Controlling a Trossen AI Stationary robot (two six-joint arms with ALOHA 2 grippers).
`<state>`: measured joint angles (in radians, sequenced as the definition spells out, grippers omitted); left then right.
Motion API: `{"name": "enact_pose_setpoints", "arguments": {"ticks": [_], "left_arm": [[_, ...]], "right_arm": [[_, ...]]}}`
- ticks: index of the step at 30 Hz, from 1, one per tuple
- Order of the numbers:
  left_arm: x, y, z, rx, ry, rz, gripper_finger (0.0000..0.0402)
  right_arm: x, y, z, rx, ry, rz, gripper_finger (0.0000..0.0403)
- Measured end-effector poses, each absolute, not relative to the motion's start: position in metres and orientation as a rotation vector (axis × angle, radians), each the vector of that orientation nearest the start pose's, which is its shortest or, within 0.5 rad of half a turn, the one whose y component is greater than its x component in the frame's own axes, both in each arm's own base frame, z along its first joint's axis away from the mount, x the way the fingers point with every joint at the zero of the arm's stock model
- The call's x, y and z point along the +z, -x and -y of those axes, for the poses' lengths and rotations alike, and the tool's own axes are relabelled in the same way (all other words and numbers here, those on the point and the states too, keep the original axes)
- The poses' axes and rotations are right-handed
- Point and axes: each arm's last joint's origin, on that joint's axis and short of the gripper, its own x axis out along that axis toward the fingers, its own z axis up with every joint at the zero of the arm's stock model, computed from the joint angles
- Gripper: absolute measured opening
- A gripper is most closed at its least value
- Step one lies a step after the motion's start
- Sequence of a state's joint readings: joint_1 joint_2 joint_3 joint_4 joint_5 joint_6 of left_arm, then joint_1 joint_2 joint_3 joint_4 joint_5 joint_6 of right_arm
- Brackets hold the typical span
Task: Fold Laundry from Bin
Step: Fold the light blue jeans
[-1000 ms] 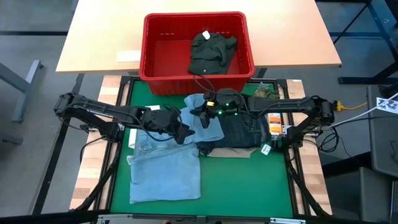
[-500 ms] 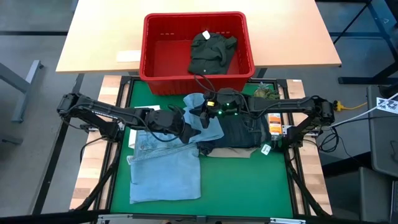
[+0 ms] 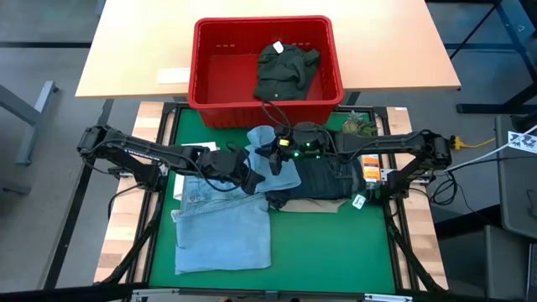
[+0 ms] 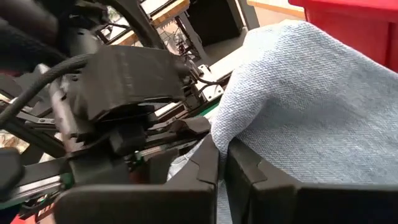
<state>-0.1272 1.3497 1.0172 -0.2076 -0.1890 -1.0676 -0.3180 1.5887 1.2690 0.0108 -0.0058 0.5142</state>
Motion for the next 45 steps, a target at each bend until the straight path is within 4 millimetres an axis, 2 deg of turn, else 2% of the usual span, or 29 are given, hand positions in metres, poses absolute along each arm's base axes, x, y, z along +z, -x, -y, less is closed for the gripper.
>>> {"name": "enact_pose_setpoints", "arguments": {"ticks": [3,8,17,24,36,40,45], "left_arm": [[0.29,-0.291,0.035,0.325,0.953,-0.454,0.0008],[0.293,-0.276,0.043,0.328,0.96,-0.526,0.0005],[0.299,-0.241,0.059,0.348,1.024,-0.678,0.0002],[0.294,-0.218,0.071,0.421,1.062,-0.819,0.0001],[0.282,-0.184,0.081,0.573,1.026,-1.111,0.0],[0.279,-0.175,0.081,0.639,0.984,-1.177,0.0],[0.276,-0.167,0.078,0.709,0.926,-1.243,0.0002]], "right_arm": [[0.319,-0.355,0.106,-0.366,-0.508,-0.195,0.0011],[0.317,-0.365,0.099,-0.349,-0.485,-0.152,0.0011],[0.289,-0.397,0.097,-0.273,-0.479,-0.076,0.0011],[0.27,-0.427,0.089,-0.19,-0.473,-0.024,0.0011],[0.25,-0.49,0.091,-0.14,-0.47,-0.011,0.0011],[0.242,-0.504,0.094,-0.153,-0.469,-0.001,0.0011],[0.226,-0.511,0.098,-0.201,-0.464,-0.002,0.0011]]}}
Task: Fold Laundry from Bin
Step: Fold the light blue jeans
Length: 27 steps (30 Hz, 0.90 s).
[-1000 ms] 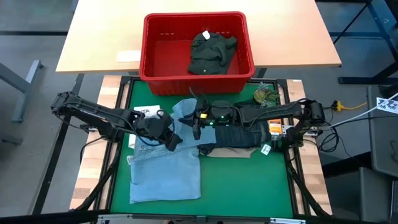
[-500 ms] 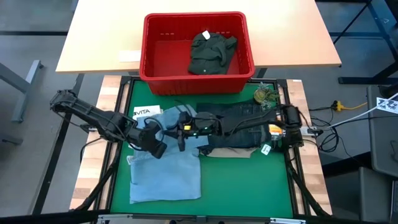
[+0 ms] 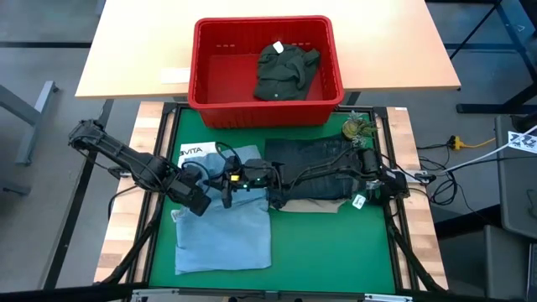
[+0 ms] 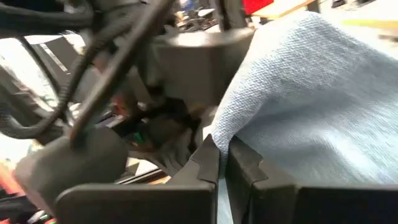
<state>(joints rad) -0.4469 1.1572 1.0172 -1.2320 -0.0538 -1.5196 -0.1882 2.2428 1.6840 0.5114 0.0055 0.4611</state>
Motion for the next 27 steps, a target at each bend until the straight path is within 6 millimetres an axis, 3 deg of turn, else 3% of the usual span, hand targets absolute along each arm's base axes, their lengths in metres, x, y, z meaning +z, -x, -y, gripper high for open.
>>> {"name": "enact_pose_setpoints", "arguments": {"ticks": [14,27], "left_arm": [[0.2714,-0.1634,0.0753,0.814,0.86,-1.253,0.0014],[0.2699,-0.1629,0.0753,0.828,0.843,-1.278,0.0096]], "right_arm": [[0.215,-0.5128,0.1001,-0.262,-0.363,-0.034,0.0013],[0.2142,-0.5129,0.0993,-0.237,-0.366,-0.047,0.0067]]}}
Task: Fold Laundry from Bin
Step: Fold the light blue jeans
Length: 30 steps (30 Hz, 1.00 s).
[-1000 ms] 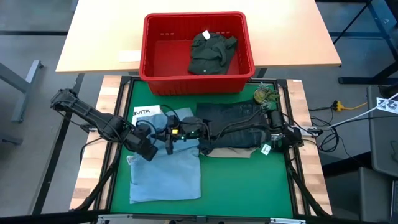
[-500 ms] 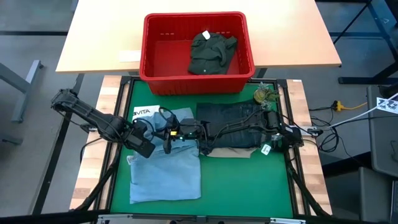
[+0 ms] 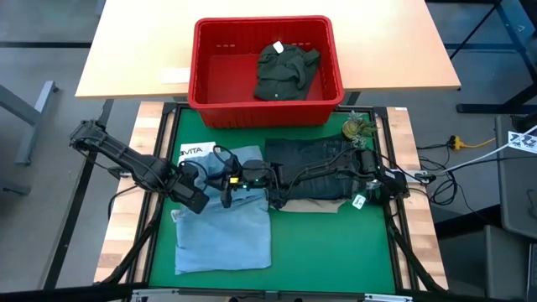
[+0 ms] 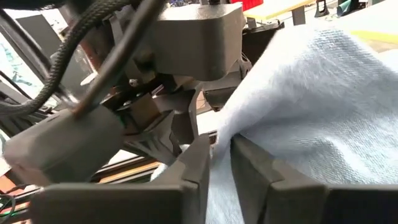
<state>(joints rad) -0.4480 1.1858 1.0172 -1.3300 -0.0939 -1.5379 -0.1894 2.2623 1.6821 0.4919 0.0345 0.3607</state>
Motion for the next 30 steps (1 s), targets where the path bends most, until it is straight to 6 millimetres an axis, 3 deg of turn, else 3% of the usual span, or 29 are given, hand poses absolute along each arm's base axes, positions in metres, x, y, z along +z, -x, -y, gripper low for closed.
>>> {"name": "enact_pose_setpoints", "arguments": {"ticks": [7,13,19,24,27,30], "left_arm": [[0.269,-0.158,0.074,0.871,0.84,-1.327,0.0143],[0.269,-0.158,0.073,0.898,0.86,-1.315,0.0152],[0.27,-0.159,0.069,0.927,0.869,-1.292,0.0138],[0.273,-0.152,0.061,0.973,0.857,-1.31,0.013],[0.277,-0.146,0.055,0.998,0.861,-1.3,0.013],[0.282,-0.14,0.048,1.01,0.872,-1.25,0.0131]], "right_arm": [[0.214,-0.513,0.1,-0.238,-0.366,-0.047,0.0137],[0.217,-0.511,0.101,-0.24,-0.364,-0.059,0.018],[0.258,-0.495,0.103,-0.103,-0.25,-0.106,0.0188],[0.279,-0.478,0.096,-0.042,-0.151,-0.241,0.0188],[0.287,-0.467,0.087,-0.008,-0.12,-0.336,0.0188],[0.282,-0.459,0.076,0.023,-0.089,-0.466,0.0188]]}}
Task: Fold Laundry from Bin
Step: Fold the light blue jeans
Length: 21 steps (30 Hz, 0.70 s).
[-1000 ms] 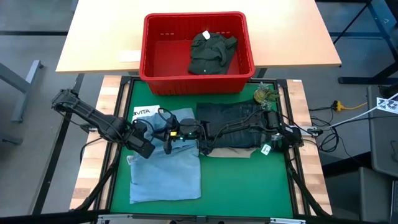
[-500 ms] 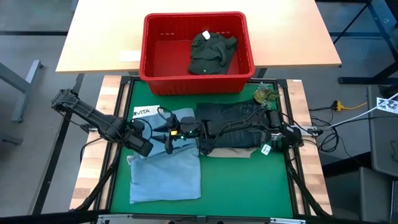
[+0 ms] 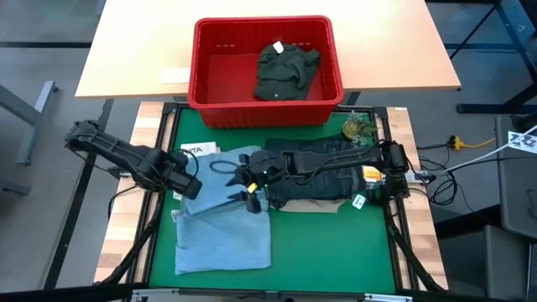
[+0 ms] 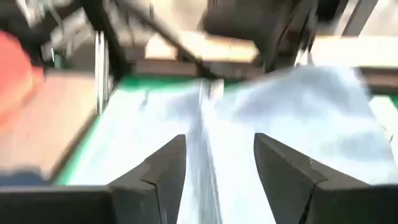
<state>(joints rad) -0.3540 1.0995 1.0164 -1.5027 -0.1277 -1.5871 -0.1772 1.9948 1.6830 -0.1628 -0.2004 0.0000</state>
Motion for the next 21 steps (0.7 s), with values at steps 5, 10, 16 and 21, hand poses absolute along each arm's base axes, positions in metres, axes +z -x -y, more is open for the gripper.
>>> {"name": "enact_pose_setpoints", "arguments": {"ticks": [5,10,16,21], "left_arm": [[0.289,-0.134,0.036,1.037,0.892,-1.135,0.0132],[0.292,-0.13,0.026,1.084,0.92,-1.057,0.0132],[0.293,-0.132,0.018,1.139,0.949,-1.017,0.0132],[0.276,-0.132,0.012,1.188,0.965,-1.015,0.0132]], "right_arm": [[0.273,-0.453,0.052,0.057,-0.081,-0.617,0.0188],[0.266,-0.45,0.017,-0.024,0.064,-0.719,0.0188],[0.264,-0.448,-0.019,-0.115,0.258,-0.755,0.0188],[0.263,-0.446,-0.036,-0.094,0.293,-0.759,0.0188]]}}
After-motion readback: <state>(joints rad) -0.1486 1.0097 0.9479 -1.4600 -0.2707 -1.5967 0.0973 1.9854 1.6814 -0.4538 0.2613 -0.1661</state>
